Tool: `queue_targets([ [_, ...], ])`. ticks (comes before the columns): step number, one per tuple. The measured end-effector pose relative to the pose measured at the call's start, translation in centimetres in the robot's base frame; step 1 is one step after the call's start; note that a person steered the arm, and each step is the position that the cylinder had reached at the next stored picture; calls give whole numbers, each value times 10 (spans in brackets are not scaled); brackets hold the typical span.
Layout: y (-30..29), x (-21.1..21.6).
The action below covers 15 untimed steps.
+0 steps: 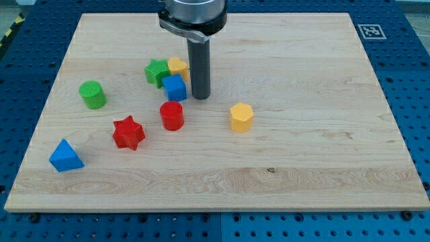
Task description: Move the yellow hexagon diagonal to the red circle
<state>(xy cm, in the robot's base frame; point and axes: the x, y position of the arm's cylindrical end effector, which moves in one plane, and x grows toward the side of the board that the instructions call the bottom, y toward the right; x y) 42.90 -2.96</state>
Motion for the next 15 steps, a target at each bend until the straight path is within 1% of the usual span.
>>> queue_targets([
  [3,0,77],
  [4,11,96],
  [5,29,105],
  [8,90,102],
  [9,91,97],
  [11,72,89],
  [13,73,77],
  [15,78,74],
])
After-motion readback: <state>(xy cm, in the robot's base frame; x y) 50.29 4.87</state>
